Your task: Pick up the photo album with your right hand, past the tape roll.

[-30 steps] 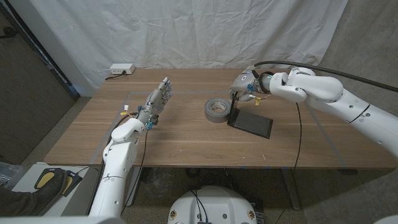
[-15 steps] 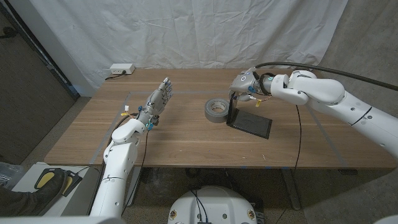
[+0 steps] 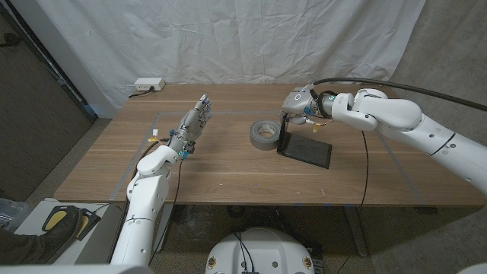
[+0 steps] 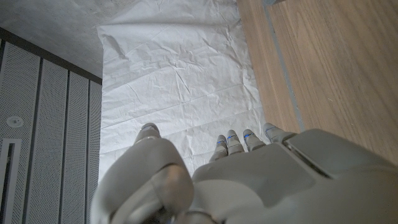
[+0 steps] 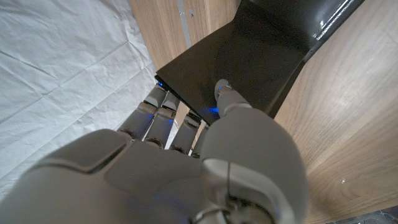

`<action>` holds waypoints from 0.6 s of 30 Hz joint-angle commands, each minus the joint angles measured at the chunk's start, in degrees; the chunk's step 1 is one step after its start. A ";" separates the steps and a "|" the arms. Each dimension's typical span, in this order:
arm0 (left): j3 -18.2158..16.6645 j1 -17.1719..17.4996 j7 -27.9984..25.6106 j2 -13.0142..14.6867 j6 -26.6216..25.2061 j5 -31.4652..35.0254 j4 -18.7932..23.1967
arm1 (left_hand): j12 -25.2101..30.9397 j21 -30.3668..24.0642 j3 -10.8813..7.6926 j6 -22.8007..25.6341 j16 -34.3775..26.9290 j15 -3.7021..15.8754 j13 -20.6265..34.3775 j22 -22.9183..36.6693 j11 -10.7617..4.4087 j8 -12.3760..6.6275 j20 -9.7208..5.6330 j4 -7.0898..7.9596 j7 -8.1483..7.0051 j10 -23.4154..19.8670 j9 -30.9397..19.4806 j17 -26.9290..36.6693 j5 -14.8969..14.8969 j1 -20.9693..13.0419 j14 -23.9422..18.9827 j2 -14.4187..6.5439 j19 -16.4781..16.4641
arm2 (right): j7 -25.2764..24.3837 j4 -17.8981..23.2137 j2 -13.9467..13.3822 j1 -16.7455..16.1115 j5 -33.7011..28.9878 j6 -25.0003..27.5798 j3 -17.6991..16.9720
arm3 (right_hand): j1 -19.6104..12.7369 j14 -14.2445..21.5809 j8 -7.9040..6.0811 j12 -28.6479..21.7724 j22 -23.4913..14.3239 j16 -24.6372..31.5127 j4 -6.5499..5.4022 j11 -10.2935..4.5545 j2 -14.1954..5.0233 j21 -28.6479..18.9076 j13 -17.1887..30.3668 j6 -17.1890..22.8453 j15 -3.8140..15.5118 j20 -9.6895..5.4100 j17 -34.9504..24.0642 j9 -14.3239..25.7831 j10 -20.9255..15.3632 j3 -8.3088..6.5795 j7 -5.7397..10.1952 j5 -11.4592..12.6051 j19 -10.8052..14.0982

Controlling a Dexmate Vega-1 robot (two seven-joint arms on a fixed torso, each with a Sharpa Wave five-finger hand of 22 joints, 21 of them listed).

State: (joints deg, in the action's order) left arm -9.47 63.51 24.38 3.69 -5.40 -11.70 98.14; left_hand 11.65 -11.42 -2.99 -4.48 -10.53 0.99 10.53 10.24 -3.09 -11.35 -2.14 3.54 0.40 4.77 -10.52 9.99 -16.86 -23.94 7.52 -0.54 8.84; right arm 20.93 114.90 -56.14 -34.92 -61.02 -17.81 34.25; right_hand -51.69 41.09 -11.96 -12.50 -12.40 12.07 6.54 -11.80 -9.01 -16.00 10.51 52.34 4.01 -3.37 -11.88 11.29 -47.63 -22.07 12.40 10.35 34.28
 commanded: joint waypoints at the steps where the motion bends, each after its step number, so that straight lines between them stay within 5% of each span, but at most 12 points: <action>1: -0.06 0.44 0.19 -0.12 -0.03 -0.19 0.63 | -0.10 -0.03 0.16 -0.02 -0.13 -0.03 0.13 0.15 -0.10 0.01 -3.76 0.04 -0.03 -0.24 -0.24 0.34 0.07 -0.29 -0.30 -0.30 0.37 | 0.05 1.51 -0.56 -1.28 -0.39 1.91 -0.73 | -1.96 0.92 -0.16 0.37 -0.47 0.09 -0.95 0.15 -0.98 -0.70 0.24 3.01 9.33 -8.44 -0.50 0.34 -1.02 -1.19 -0.16 0.31 0.74; 18: 0.16 -0.65 1.39 0.20 0.47 -0.74 -0.58 | -0.11 -0.04 0.30 -0.01 -0.10 -0.10 0.13 0.15 0.07 0.02 -3.80 0.06 -0.02 -0.25 -0.24 0.34 0.13 -0.33 -0.24 -0.37 0.38 | 1.34 5.63 -2.37 -4.60 -1.27 6.25 -3.06 | -3.31 1.78 -0.05 0.77 -0.90 0.17 -1.54 0.22 -0.90 -2.11 0.29 3.56 9.35 -8.38 -1.15 0.54 -1.75 -0.94 -0.24 0.31 0.59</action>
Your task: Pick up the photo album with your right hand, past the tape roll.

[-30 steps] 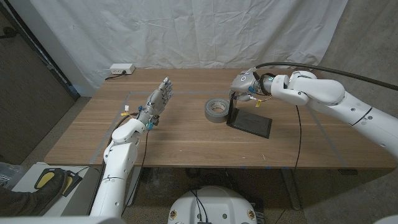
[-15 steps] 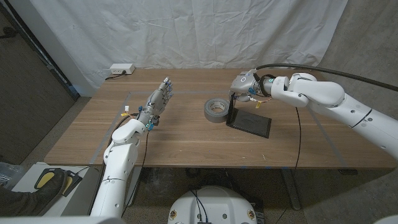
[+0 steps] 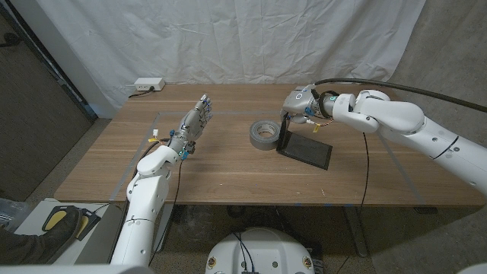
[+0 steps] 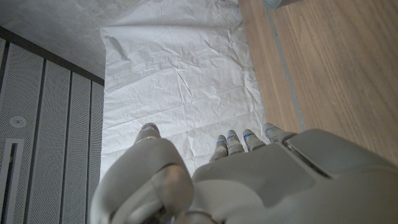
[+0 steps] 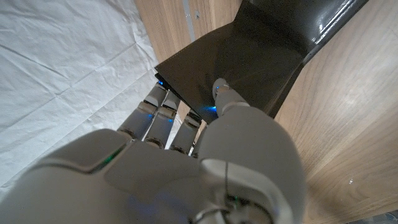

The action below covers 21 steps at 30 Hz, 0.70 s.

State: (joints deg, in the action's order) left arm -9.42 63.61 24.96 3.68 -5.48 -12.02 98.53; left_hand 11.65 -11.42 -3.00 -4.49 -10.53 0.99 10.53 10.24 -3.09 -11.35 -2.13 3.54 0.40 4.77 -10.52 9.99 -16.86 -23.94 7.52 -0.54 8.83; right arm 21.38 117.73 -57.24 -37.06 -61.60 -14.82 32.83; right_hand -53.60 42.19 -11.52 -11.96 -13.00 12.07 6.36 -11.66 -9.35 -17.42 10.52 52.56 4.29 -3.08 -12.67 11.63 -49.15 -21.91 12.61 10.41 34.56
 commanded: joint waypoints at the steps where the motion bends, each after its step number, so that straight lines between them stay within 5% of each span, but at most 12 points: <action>1: 0.13 -0.79 0.84 0.20 0.55 -0.45 -1.01 | -0.11 -0.04 0.31 -0.03 -0.10 -0.10 0.13 0.15 0.01 0.03 -3.81 0.06 -0.04 -0.26 -0.24 0.34 0.14 -0.33 -0.24 -0.38 0.39 | 1.00 2.97 -1.33 -2.64 -0.71 3.53 -1.75 | -1.45 0.70 -0.48 0.24 -0.33 0.14 -1.40 0.07 -0.55 -0.78 0.29 3.35 9.07 -8.68 -0.35 0.21 -0.22 -1.06 -0.46 0.25 0.27; 21: 0.28 -1.88 1.06 0.43 0.50 -0.56 -0.89 | -0.12 -0.07 0.53 0.00 -0.10 -0.13 0.14 0.15 -0.01 0.03 -3.83 0.09 0.02 -0.24 -0.24 0.34 0.24 -0.44 -0.22 -0.52 0.38 | 2.27 5.53 -1.43 -4.14 -3.00 8.00 -3.01 | -2.12 1.14 -0.48 0.25 -0.38 0.29 -2.06 0.06 -0.53 -2.63 0.31 3.07 9.06 -8.68 -0.91 0.38 -0.21 -0.66 -0.47 0.25 -0.33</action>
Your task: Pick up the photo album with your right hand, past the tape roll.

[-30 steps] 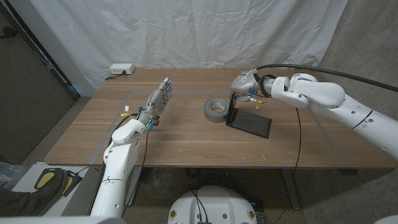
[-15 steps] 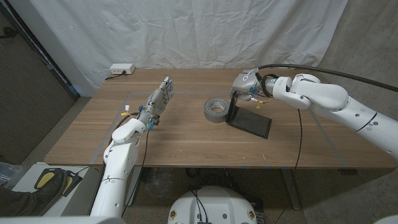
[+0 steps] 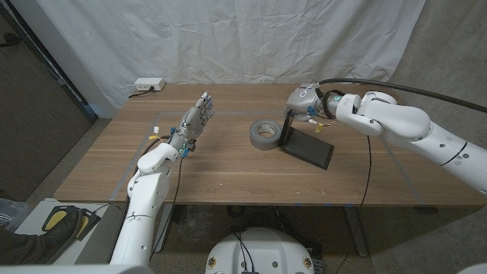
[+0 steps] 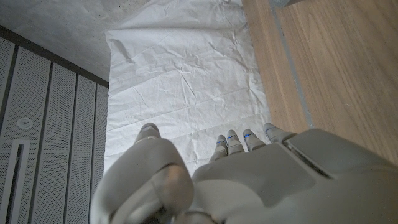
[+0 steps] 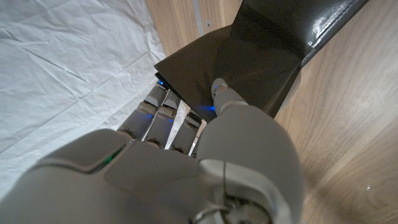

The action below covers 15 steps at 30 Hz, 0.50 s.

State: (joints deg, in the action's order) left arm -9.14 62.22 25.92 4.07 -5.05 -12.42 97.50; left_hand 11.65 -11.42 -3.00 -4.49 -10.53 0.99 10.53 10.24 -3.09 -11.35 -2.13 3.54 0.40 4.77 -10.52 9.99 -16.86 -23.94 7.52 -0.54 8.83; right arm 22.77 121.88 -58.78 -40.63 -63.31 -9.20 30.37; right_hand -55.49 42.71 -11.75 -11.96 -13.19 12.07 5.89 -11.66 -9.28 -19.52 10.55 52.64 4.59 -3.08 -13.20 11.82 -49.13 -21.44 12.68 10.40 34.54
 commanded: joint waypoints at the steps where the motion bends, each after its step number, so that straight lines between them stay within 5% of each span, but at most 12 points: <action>1: 0.04 -0.51 0.16 0.17 0.06 -0.07 0.17 | -0.15 -0.07 0.55 0.01 -0.09 -0.10 0.14 0.15 -0.02 0.03 -3.83 0.09 0.03 -0.17 -0.24 0.34 0.25 -0.44 -0.21 -0.52 0.38 | 0.85 1.40 0.09 -0.53 -1.37 2.38 -0.54 | -0.20 0.63 -0.25 0.25 -0.19 0.29 -1.66 0.06 -0.61 -0.62 0.28 2.94 8.75 -8.68 -0.42 0.21 -0.22 -1.09 -0.54 0.27 -0.37; 15: 0.09 -0.54 0.46 0.30 0.23 -0.22 0.50 | -0.11 -0.07 0.69 0.00 -0.11 -0.20 0.14 0.14 0.05 0.04 -3.79 0.10 0.03 -0.28 -0.24 0.34 0.31 -0.51 -0.24 -0.59 0.39 | 0.99 3.72 -0.70 -1.98 -2.34 4.75 -1.89 | -0.66 0.93 -0.38 0.23 -0.10 0.37 -2.00 0.10 -0.69 -2.32 0.29 3.04 8.72 -8.68 -0.72 0.32 -0.25 -1.02 -0.43 0.30 -0.84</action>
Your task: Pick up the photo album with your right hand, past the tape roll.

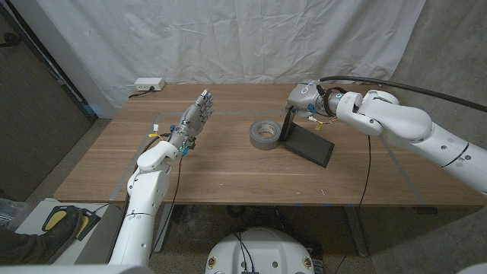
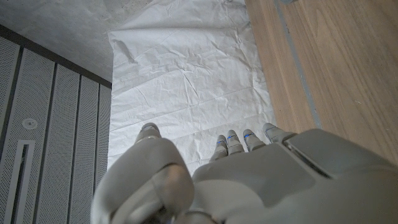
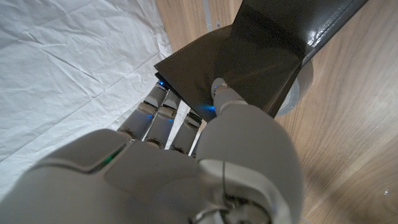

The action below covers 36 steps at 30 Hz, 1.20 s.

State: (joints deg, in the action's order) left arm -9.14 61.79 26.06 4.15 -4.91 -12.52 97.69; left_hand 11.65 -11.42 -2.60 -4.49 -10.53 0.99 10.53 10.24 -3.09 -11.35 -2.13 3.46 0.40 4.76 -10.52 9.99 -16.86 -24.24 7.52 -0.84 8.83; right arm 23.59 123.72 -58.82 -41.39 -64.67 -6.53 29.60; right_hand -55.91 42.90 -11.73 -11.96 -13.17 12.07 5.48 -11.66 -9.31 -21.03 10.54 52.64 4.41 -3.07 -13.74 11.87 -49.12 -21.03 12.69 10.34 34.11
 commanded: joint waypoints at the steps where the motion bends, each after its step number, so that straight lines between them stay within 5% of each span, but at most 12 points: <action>1: 0.06 -0.12 0.29 0.23 -0.06 -0.14 0.39 | -0.11 -0.07 0.30 -0.09 -0.10 -0.21 0.14 0.14 0.05 0.08 -3.80 0.18 0.03 -0.28 -0.24 0.34 0.32 -0.21 -0.21 -0.30 0.40 | 0.10 2.02 -0.72 -1.32 -1.06 2.22 -1.23 | -0.42 0.84 -0.38 0.22 -0.10 0.43 -1.56 0.13 -0.66 -1.11 0.30 3.07 8.95 -8.67 -0.24 0.27 -0.25 -1.48 -0.45 0.34 -0.48; 36: 0.50 -0.79 0.47 0.55 -1.01 0.46 1.63 | -0.09 -0.09 0.63 -0.05 -0.09 -0.15 0.14 0.14 0.09 0.07 -3.75 0.18 0.02 -0.33 -0.24 0.33 0.45 -0.43 -0.18 -0.48 0.37 | 0.60 6.95 -1.82 -3.81 0.32 8.14 -5.46 | -1.21 1.56 -0.33 0.14 0.78 0.64 -1.71 0.24 -0.61 -8.59 0.35 3.14 8.94 -8.66 -0.56 0.42 -0.54 -0.96 -0.43 0.25 -3.21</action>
State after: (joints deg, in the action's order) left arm -8.84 61.22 26.64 4.87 -5.79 -12.37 99.14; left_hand 11.65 -11.42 -2.22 -4.49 -10.53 0.99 10.53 10.24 -3.09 -11.35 -2.13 3.39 0.40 4.77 -10.52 9.99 -16.43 -24.46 7.52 -1.07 8.83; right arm 24.19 128.71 -59.94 -44.08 -65.89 -0.08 26.27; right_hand -56.85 43.91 -11.81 -11.96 -12.37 12.37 5.24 -11.45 -9.28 -28.65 10.83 52.64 4.60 -2.96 -14.26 12.26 -49.32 -20.80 12.69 10.39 31.34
